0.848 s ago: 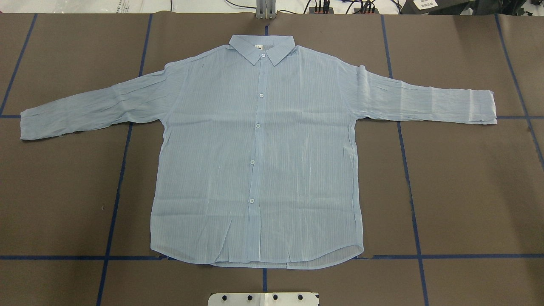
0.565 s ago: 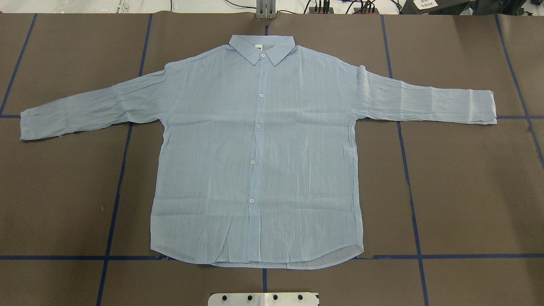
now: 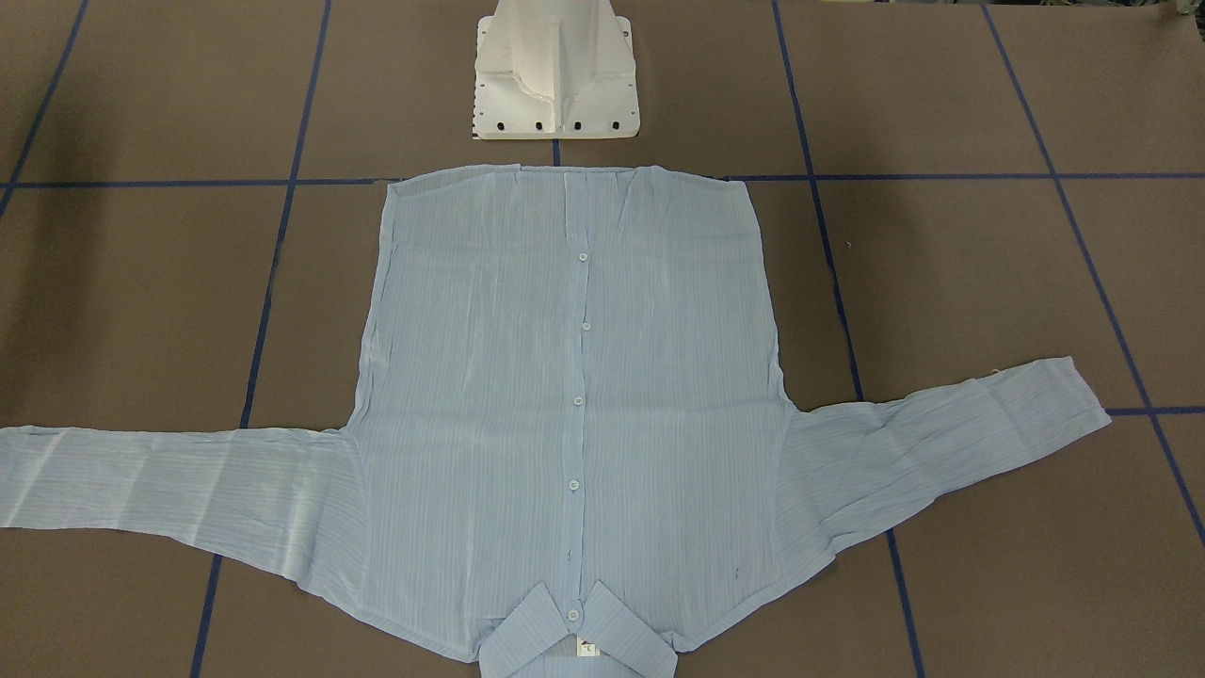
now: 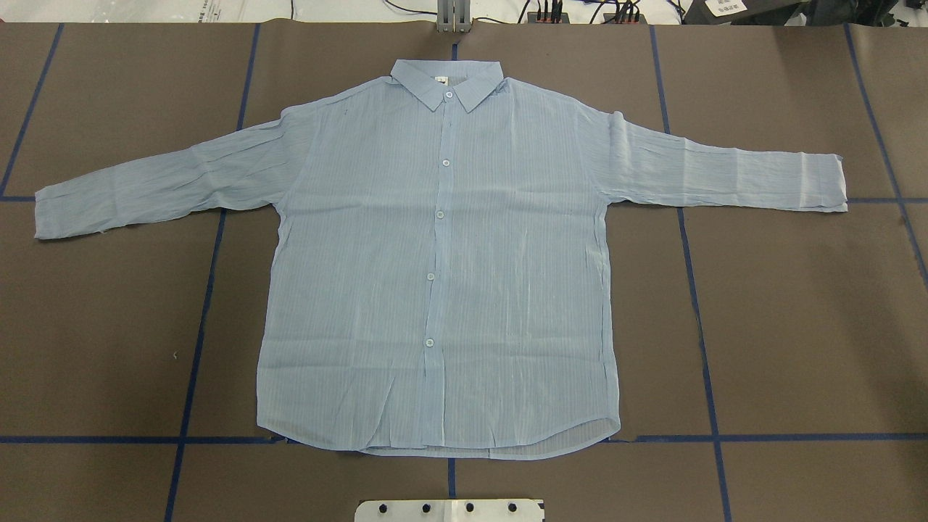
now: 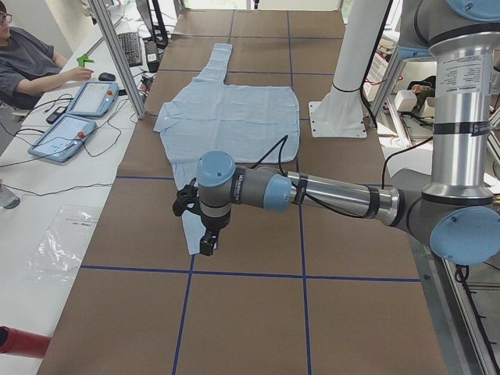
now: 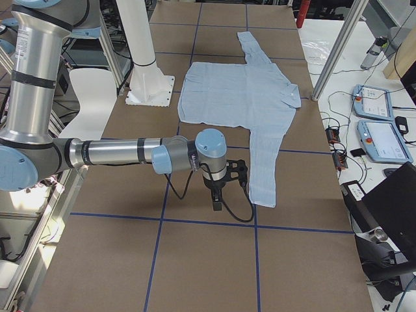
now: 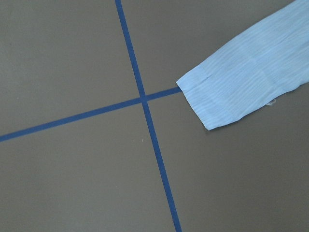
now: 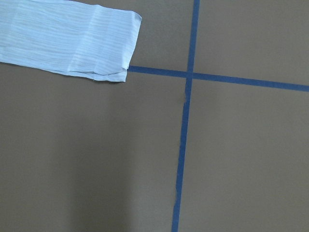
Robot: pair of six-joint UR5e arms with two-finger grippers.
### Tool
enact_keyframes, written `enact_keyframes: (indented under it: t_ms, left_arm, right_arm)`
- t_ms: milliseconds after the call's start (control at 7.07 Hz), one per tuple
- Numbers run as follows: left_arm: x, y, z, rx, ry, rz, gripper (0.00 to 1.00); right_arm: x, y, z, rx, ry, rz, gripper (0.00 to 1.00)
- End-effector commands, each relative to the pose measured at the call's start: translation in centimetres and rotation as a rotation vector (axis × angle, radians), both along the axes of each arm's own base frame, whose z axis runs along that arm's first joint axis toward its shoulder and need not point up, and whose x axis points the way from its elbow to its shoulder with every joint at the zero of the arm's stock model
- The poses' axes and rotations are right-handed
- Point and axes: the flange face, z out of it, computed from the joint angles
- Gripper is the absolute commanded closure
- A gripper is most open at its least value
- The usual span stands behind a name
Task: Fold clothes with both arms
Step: 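Lower the right gripper onto the cuff of the sleeve nearest it and grasp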
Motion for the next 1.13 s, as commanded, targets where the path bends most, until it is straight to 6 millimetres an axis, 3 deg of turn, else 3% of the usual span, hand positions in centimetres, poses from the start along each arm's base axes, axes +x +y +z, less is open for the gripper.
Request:
enact_keyframes:
  t_ms: [0, 141, 424, 990]
  left_arm:
    - [0.1, -2.1, -0.1, 0.085, 0.006, 0.002, 0.00]
    - [0.1, -2.0, -0.1, 0.088, 0.005, 0.006, 0.00]
    - [0.1, -1.5, -0.2, 0.090, 0.018, 0.010, 0.00]
    - [0.3, -1.4, -0.4, 0.091, 0.040, 0.017, 0.00]
  right_arm:
    - [-4.4, -7.2, -1.1, 0.028, -0.017, -0.024, 0.00]
    - [-5.9, -11.3, -0.3, 0.065, -0.031, -0.024, 0.00]
    - [-9.9, -16.5, 3.2, 0.067, -0.069, 0.021, 0.00]
    - [-17.9, -17.5, 6.2, 0.044, -0.079, 0.044, 0.00]
